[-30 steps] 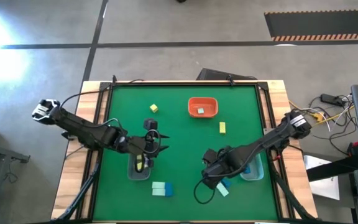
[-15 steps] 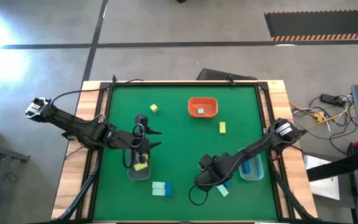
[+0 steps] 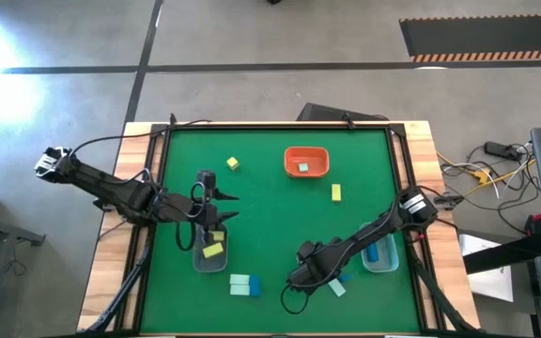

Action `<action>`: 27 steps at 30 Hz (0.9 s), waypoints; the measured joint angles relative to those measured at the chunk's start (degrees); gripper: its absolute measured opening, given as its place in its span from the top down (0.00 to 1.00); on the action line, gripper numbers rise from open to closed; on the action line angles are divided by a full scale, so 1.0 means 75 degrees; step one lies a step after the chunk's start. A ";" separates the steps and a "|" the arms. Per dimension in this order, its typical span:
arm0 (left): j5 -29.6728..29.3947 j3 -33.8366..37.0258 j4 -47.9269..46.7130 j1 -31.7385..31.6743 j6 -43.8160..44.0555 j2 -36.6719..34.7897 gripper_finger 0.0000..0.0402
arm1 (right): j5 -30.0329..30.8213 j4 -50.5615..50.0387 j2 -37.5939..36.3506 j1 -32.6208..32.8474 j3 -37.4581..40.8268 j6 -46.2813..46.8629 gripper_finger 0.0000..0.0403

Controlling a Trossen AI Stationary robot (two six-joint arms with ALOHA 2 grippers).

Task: Sort & place blocks by color
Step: Put the blue block into the light blue bin

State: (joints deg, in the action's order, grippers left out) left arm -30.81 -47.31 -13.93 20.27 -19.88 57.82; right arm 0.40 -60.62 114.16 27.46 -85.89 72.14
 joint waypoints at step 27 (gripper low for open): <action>0.0000 0.0000 0.0049 0.0003 -0.0003 0.0015 0.59 | 0.0555 -0.0047 -0.1372 -0.0467 0.0017 0.0008 0.78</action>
State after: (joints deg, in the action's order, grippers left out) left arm -30.81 -47.31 -13.56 20.29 -19.90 57.93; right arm 4.56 -60.97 103.87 23.96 -85.76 72.20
